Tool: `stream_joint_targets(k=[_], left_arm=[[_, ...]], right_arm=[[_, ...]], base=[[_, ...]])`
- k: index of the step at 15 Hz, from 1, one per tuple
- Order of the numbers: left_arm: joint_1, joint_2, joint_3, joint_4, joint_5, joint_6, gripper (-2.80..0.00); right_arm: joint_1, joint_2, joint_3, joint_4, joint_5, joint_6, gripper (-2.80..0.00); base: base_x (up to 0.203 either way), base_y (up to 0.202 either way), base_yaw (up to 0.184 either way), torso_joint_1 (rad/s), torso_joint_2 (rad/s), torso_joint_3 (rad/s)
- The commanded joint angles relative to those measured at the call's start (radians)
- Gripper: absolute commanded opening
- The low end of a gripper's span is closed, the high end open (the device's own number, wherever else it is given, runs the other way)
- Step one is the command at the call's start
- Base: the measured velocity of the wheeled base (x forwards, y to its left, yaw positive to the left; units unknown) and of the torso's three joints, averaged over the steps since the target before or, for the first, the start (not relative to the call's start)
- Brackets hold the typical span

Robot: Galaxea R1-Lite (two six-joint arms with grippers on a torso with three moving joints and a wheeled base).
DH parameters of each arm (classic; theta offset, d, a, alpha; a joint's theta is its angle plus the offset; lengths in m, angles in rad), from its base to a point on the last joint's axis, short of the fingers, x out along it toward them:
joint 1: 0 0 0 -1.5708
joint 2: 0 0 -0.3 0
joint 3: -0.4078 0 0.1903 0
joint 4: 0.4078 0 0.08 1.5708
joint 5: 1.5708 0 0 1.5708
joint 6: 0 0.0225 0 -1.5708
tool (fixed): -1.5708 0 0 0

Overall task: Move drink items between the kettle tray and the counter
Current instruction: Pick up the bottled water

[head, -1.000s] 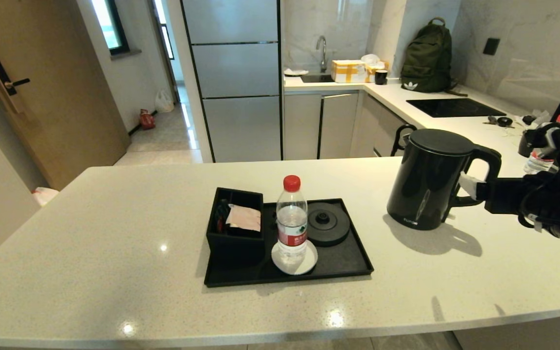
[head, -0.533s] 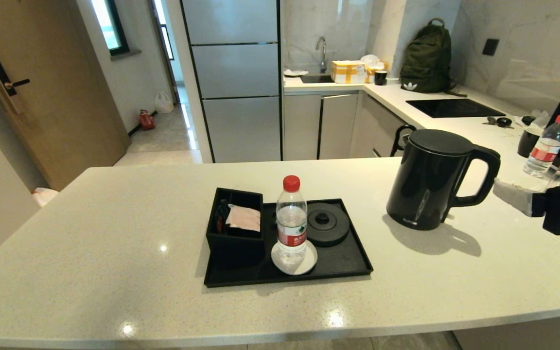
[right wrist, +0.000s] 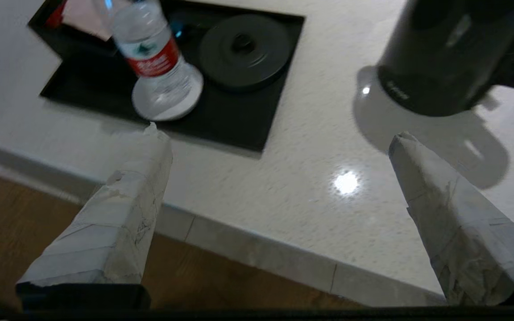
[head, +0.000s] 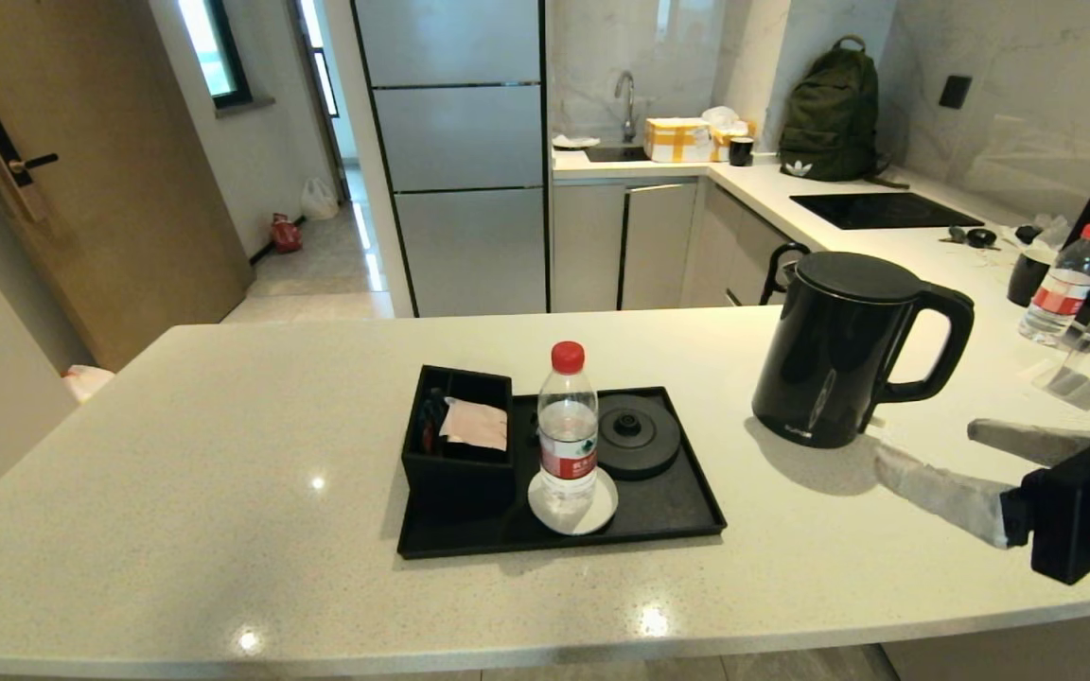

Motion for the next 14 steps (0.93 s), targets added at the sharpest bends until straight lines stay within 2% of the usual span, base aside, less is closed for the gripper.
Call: stream_joint_targets(k=[1, 2, 3, 6, 10, 14], left_arm=[[0.000, 0.001, 0.000, 0.000, 0.000, 0.002, -2.80], [0.000, 0.001, 0.000, 0.000, 0.000, 0.000, -2.80], [0.000, 0.001, 0.000, 0.000, 0.000, 0.002, -2.80], [0.000, 0.001, 0.000, 0.000, 0.000, 0.002, -2.80], [-0.001, 0.001, 0.000, 0.000, 0.000, 0.000, -2.80], [-0.001, 0.001, 0.000, 0.000, 0.000, 0.001, -2.80]], right_arm=[[0.053, 0.005, 0.028, -0.003, 0.001, 0.002, 0.00], [0.057, 0.011, 0.039, -0.003, 0.007, 0.006, -0.51], [0.057, 0.017, 0.039, -0.004, 0.008, 0.013, -2.80], [0.075, 0.085, 0.040, -0.068, 0.013, 0.031, -2.80], [0.173, 0.229, 0.040, -0.217, 0.011, 0.026, -2.80], [0.233, 0.410, 0.063, -0.466, 0.005, 0.021, -2.80]], base=[[0.000, 0.000, 0.000, 0.000, 0.00, 0.000], [0.000, 0.000, 0.000, 0.000, 0.00, 0.000], [0.000, 0.000, 0.000, 0.000, 0.00, 0.000], [0.000, 0.000, 0.000, 0.000, 0.00, 0.000], [0.000, 0.000, 0.000, 0.000, 0.00, 0.000], [0.000, 0.000, 0.000, 0.000, 0.00, 0.000]])
